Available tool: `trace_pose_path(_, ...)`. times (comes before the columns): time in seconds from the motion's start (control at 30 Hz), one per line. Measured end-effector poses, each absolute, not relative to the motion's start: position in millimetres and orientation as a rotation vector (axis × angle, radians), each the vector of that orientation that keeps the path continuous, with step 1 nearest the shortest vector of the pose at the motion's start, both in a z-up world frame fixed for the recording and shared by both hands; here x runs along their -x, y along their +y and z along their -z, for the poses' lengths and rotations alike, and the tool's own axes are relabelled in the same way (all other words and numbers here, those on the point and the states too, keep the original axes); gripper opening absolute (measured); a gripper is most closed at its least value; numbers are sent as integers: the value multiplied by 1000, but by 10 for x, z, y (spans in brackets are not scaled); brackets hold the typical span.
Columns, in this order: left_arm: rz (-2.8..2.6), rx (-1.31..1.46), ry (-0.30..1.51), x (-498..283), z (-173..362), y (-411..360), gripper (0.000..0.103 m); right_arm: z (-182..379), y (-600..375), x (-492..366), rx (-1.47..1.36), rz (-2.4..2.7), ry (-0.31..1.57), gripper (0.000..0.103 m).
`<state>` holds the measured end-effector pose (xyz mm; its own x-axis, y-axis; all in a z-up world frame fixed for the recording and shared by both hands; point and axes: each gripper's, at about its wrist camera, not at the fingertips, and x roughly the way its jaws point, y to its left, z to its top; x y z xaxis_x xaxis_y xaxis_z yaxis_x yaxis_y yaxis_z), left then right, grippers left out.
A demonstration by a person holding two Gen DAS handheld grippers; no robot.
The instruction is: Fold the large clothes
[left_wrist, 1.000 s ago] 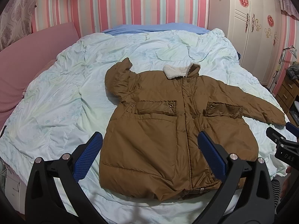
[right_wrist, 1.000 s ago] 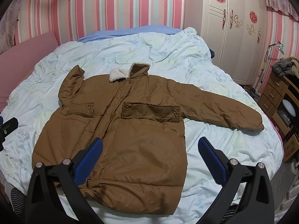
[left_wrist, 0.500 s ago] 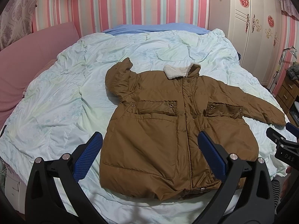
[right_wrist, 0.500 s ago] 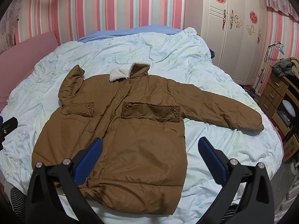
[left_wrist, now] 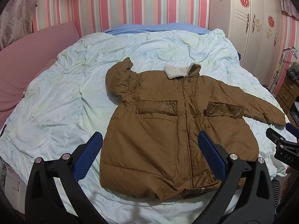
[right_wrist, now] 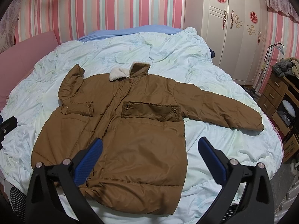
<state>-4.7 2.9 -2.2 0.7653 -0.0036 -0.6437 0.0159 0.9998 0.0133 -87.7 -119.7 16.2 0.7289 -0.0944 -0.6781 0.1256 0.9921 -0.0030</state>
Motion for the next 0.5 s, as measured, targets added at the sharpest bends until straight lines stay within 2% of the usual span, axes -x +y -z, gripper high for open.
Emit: trace_pose_path(0.5, 10, -16, 703, 36, 26, 39, 100, -119, -1186, 888, -40, 118, 748, 102)
